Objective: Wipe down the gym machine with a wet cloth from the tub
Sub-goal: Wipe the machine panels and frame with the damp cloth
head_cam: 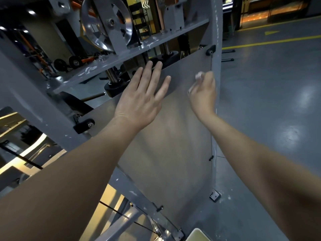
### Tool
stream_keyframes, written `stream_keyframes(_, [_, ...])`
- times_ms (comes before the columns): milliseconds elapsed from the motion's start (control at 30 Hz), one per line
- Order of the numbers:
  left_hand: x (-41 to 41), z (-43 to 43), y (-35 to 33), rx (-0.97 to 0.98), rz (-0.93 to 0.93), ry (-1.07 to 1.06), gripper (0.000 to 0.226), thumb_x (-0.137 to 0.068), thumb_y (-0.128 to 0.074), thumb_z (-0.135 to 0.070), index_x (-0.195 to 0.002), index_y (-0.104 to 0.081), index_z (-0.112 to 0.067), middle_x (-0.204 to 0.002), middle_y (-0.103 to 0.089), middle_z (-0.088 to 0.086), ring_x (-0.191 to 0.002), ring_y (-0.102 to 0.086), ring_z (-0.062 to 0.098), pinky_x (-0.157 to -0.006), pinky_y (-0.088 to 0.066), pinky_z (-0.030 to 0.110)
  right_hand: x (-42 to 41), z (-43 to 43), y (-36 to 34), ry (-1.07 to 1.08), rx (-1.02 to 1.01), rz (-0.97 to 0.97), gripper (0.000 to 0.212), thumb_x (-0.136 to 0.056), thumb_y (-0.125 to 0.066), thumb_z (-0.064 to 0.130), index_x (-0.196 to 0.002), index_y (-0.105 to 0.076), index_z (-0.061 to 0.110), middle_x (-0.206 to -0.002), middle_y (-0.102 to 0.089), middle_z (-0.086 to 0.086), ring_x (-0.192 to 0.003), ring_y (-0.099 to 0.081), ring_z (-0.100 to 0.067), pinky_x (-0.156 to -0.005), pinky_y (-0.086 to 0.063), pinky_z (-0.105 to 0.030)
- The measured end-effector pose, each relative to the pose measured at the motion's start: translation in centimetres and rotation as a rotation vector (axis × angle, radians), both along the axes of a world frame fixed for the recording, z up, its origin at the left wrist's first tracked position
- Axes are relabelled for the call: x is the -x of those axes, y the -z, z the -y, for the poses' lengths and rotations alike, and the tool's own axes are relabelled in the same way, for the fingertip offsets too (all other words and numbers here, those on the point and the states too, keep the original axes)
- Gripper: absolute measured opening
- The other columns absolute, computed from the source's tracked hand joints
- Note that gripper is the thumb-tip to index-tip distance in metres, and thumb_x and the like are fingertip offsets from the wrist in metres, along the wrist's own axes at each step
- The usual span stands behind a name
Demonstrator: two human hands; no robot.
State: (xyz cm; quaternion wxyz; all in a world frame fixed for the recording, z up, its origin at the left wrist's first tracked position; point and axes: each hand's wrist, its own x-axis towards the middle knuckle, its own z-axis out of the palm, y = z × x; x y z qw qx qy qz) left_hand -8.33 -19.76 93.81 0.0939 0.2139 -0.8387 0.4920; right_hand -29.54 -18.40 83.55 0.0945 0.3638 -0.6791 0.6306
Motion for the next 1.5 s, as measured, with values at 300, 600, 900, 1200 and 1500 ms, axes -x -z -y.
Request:
stream_keyframes(300, [0.1, 0.0, 0.0, 0.006, 0.006, -0.015, 0.065, -0.107, -0.015, -0.043, -0.163, 0.002, -0.013, -0.167, 0.003, 0.028, -0.155, -0.005, 0.045, -0.126, -0.013, 0.054, -3.7, -2.9, 6.8, -0.161, -0.113, -0.309, 0.017, -0.099, -0.045, 0.005, -0.101, -0.052, 0.020, -0.090, -0.045, 0.010, -0.069, -0.050, -0.016, -0.066, -0.041, -0.033])
stream_keyframes(600, [0.1, 0.1, 0.1, 0.002, 0.006, -0.009, 0.065, -0.108, -0.017, -0.042, -0.163, 0.001, -0.013, -0.167, 0.003, 0.028, -0.155, -0.005, 0.045, -0.125, -0.013, 0.054, -5.9, -2.9, 6.5, -0.222, -0.091, -0.266, 0.019, -0.105, -0.040, 0.009, -0.102, -0.051, 0.024, -0.080, -0.056, 0.002, -0.071, -0.045, -0.010, -0.070, -0.039, -0.027])
stream_keyframes(900, [0.2, 0.3, 0.1, -0.009, 0.004, -0.010, 0.065, -0.109, -0.016, -0.042, -0.163, 0.002, -0.012, -0.167, 0.004, 0.029, -0.155, -0.005, 0.046, -0.125, -0.014, 0.054, -3.0, -0.6, 1.1, 0.017, 0.076, -0.125, 0.019, -0.105, -0.034, 0.015, -0.101, -0.050, 0.025, -0.091, -0.054, -0.001, -0.074, -0.056, -0.019, -0.071, -0.049, -0.039])
stream_keyframes(1200, [0.1, 0.4, 0.0, -0.016, -0.006, 0.014, 0.063, -0.109, -0.018, -0.040, -0.163, -0.003, -0.012, -0.167, -0.001, 0.029, -0.154, -0.008, 0.046, -0.125, -0.015, 0.055, -2.5, -1.1, 6.7, -0.004, -0.093, 0.089, 0.016, -0.097, -0.041, 0.001, -0.100, -0.050, 0.014, -0.100, -0.056, -0.009, -0.084, -0.058, -0.034, -0.069, -0.035, -0.031])
stream_keyframes(1500, [0.2, 0.3, 0.2, -0.013, -0.003, -0.012, 0.064, -0.109, -0.018, -0.040, -0.163, 0.000, -0.013, -0.167, 0.004, 0.028, -0.155, -0.004, 0.045, -0.126, -0.013, 0.054, -8.2, -2.7, 9.6, -0.205, -0.089, -0.451, 0.015, -0.105, -0.038, 0.019, -0.113, -0.050, 0.021, -0.091, -0.053, -0.012, -0.074, -0.052, -0.036, -0.068, -0.047, -0.046])
